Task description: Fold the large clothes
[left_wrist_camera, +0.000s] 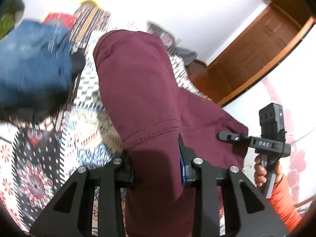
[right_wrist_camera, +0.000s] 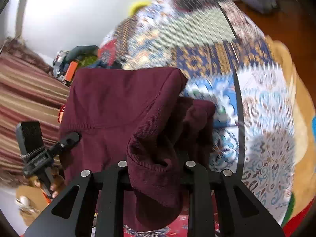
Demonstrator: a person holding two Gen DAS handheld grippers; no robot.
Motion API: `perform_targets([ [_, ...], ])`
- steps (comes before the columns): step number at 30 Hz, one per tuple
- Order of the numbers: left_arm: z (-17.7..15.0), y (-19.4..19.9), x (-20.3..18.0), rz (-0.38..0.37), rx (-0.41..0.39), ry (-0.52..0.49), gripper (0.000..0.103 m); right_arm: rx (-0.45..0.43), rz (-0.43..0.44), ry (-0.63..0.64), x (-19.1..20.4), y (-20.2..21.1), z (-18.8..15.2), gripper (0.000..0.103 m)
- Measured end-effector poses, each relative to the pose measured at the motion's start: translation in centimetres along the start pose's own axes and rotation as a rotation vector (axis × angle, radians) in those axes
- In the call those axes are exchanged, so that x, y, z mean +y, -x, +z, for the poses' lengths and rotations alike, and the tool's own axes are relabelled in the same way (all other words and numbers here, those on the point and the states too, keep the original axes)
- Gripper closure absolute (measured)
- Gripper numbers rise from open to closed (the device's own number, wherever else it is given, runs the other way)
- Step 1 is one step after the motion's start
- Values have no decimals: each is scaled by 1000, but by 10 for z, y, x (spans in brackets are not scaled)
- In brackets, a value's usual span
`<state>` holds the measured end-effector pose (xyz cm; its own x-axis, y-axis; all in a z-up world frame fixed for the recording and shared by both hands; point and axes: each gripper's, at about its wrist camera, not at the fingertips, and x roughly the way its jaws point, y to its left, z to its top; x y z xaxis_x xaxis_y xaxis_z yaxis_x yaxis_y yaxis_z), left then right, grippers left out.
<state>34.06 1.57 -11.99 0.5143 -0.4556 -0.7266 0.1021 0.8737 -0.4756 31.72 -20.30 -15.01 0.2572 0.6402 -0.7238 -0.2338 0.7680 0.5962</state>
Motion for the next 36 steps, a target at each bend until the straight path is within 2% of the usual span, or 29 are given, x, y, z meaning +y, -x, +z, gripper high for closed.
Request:
perform_targets([
  [6, 29, 49, -19, -9, -92, -66, 75, -83, -1, 85, 44, 20, 9, 83],
  [10, 36, 87, -19, -18, -140, -94, 78, -136, 20, 116, 64, 27, 16, 83],
  [18, 87, 107, 2, 12, -183, -97, 82, -176, 67, 147, 94, 13, 33, 83],
  [25, 137, 142, 29, 8, -248, -63, 84, -228, 103, 182, 133, -2, 71, 83],
  [28, 156, 159, 55, 15, -293, -38, 83, -251, 118, 214, 160, -11, 93, 83],
  [31, 170, 169, 102, 4, -314, 29, 83, -252, 136, 238, 183, -29, 109, 83],
  [36, 176, 155, 203, 96, -294, 149, 83, -208, 134, 271, 215, -95, 135, 83],
])
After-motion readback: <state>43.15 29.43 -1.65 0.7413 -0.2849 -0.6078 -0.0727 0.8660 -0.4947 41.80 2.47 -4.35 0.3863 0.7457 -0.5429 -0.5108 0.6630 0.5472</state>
